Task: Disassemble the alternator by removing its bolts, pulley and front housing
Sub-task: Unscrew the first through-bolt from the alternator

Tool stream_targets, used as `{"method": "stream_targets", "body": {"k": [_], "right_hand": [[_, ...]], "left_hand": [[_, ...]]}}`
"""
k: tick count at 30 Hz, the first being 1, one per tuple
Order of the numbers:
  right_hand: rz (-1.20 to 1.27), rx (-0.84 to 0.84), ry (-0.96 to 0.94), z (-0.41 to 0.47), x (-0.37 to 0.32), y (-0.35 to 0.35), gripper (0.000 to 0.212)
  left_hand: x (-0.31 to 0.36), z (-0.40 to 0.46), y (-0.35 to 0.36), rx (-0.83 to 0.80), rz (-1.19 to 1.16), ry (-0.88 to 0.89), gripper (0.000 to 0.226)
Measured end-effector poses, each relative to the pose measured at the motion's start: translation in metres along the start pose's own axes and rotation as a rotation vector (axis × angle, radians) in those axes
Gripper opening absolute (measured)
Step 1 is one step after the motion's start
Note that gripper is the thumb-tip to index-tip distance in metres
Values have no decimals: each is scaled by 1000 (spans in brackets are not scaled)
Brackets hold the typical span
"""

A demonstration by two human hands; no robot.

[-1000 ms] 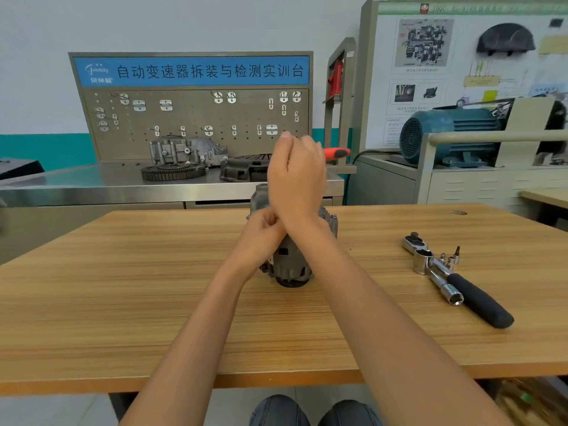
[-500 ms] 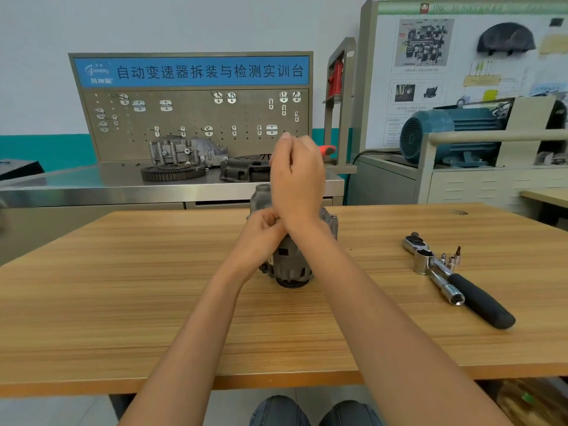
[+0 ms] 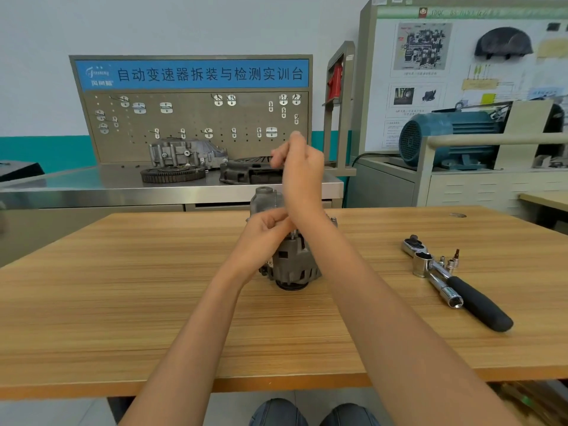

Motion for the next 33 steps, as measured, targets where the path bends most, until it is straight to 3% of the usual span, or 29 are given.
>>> {"method": "stream_targets", "body": {"k": [2,3,5,7,11,14,18,21,24,27,29,31,33], "right_hand": [[-279,125,-243,-13,-14,-3,47],[-391,195,-342,-19,-22,-4,42],[-481,262,-424,-24,-31,-4,37],[-391,208,-361,-19,-29,-1,40],[-131,59,-48,-2,-8,1,46],[77,-46,134,8,6,2,51],[286,-244,206,8,7,15,55],[254,-171,199,7,8,10,52],[144,-30,82,3,5,2,52],[-285,136,-280,-13,-16,-5,41],[-535,280,-478,-25,-31,-7,29],[-568,270,-484,-25,-33,-5,24],[-446,155,-360,-17,-26,-2,29]], "left_hand": [[-4,0,-3,31,21,-30,38],[-6,1,-4,39,35,-51,29],[-10,2,-5,56,38,-74,22],[-9,2,-4,56,45,-63,24],[-1,1,-2,39,13,-15,28],[0,1,0,3,-25,-17,19],[0,1,1,-4,-25,-8,19],[1,1,0,2,-2,-7,20],[3,1,0,-2,16,4,22],[-1,2,-3,24,42,-19,46],[-5,3,-5,38,41,-43,50],[-7,3,-5,41,49,-50,53],[-5,3,-3,25,39,-38,54]]}}
Point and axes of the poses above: each hand's wrist, its own z-axis towards the middle knuckle, its own y-axis out of the palm, x = y × z, the point moved 8 cm from there along z, towards the middle knuckle
